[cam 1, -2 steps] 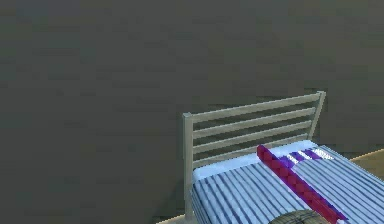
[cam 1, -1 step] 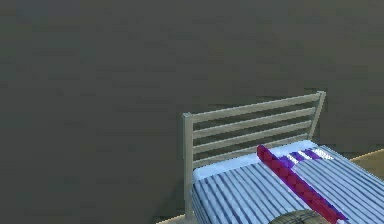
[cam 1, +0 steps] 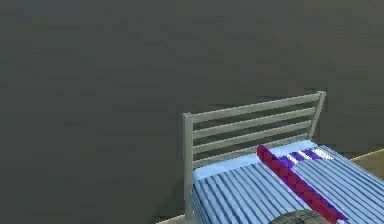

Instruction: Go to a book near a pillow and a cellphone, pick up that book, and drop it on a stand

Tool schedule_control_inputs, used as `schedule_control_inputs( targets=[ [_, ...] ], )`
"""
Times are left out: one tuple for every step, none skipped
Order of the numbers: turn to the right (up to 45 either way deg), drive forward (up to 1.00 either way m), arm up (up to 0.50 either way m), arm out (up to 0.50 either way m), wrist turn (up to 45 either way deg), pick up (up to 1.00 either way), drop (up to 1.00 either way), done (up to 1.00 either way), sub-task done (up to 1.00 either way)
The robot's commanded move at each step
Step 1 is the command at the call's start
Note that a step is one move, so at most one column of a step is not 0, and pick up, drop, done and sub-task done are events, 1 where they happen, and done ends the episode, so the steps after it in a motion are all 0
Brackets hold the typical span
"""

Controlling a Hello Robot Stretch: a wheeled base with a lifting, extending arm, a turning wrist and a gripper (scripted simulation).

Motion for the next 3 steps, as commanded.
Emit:
schedule_control_inputs(
  targets=[
    [0.0,0.00,0.00,0.00,0.0,1.00,0.00,0.00,0.00],
    [0.0,0.00,0.10,0.00,0.0,0.00,0.00,0.00,0.00],
    [0.0,0.00,0.44,0.00,0.0,0.00,0.00,0.00,0.00]
  ],
)
